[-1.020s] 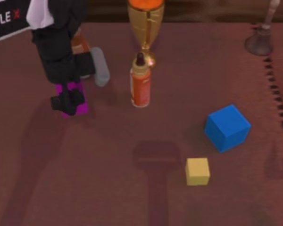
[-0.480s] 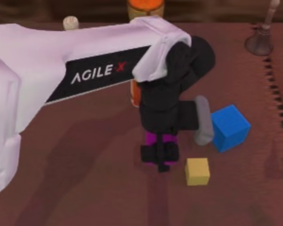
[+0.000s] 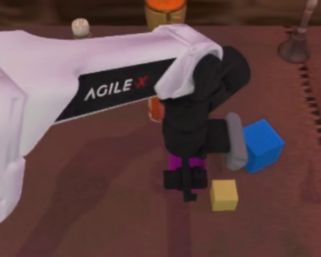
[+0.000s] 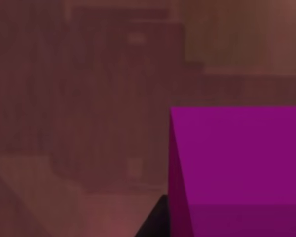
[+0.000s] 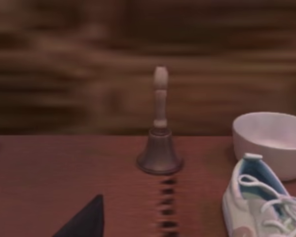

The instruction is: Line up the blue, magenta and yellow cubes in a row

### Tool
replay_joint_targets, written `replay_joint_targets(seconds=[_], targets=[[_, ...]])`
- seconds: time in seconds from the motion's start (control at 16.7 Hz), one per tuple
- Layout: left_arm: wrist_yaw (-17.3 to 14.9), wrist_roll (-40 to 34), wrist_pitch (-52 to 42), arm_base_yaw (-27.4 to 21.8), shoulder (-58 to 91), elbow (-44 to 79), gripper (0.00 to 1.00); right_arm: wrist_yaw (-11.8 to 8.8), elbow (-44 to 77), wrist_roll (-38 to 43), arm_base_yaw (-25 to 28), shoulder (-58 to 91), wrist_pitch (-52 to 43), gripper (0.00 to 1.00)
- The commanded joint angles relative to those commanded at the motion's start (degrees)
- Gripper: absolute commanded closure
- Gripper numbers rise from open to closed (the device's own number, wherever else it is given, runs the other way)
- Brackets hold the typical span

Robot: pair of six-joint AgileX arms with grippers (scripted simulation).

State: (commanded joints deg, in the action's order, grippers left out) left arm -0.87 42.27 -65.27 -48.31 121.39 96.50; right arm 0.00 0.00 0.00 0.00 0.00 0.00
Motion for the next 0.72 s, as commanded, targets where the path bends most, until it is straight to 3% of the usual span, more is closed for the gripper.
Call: replay_joint_targets(seconds=[0.36,0.66,0.72], targets=[[-0.1,-0.3,10.8,-0.4,3.8,-6.7,1.00,0.0,0.0,0.0,0.0,0.0,0.0,0.00],[0.0,-0.4,12.4,-0.5,4.6,-7.8,1.00,0.0,0.0,0.0,0.0,0.0,0.0,0.00],[0.0,-0.4,12.4,-0.5,4.6,-7.8,0.92,0.0,0.0,0.0,0.0,0.0,0.0,0.00]])
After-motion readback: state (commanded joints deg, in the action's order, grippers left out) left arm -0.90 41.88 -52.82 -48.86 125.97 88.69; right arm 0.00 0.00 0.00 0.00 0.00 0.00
